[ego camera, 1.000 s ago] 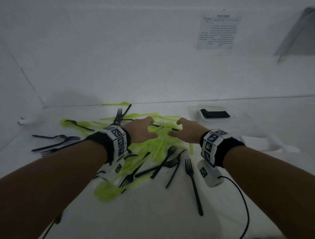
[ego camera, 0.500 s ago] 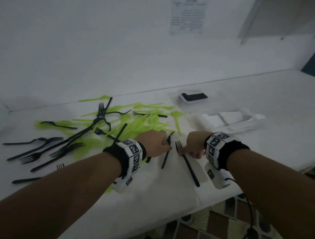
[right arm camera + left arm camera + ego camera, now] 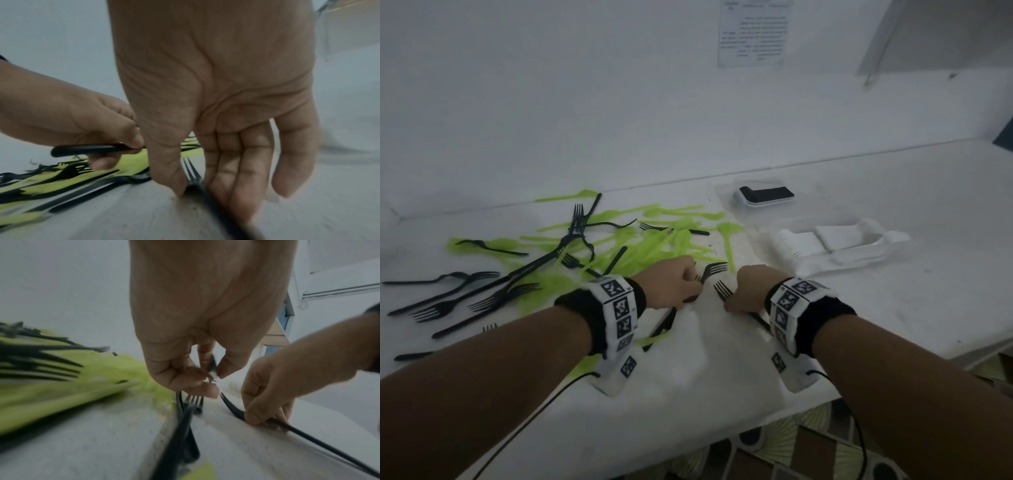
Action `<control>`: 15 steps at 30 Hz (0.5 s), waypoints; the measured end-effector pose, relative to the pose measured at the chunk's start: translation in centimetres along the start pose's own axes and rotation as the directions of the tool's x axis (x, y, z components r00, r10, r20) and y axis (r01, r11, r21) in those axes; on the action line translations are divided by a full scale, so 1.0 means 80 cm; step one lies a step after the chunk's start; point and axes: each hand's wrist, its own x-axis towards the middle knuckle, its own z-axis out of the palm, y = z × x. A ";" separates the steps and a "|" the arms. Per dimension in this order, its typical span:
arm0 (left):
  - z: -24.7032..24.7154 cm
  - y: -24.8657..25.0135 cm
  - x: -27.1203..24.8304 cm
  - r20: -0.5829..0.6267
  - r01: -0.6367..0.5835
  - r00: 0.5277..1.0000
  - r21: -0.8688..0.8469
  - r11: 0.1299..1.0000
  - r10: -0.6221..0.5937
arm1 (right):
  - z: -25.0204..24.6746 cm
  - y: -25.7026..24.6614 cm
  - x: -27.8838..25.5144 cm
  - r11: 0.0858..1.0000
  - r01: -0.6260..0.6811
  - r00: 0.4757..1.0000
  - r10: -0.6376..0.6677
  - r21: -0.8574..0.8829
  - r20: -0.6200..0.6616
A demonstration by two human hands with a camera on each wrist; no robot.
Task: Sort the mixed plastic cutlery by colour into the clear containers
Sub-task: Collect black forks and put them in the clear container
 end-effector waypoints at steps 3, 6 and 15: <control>-0.018 -0.013 -0.028 0.075 0.056 0.996 -0.110 0.992 -0.048 | 0.007 0.011 0.007 0.994 -0.058 0.995 0.066 0.094 -0.081; -0.030 -0.037 -0.050 0.030 0.130 0.992 -0.158 0.979 -0.127 | 0.010 0.009 0.019 0.947 -0.047 0.979 0.107 0.319 -0.173; -0.027 -0.093 -0.102 -0.213 0.097 0.971 -0.066 0.993 -0.109 | 0.026 -0.073 0.018 0.939 0.081 0.989 -0.034 0.333 -0.147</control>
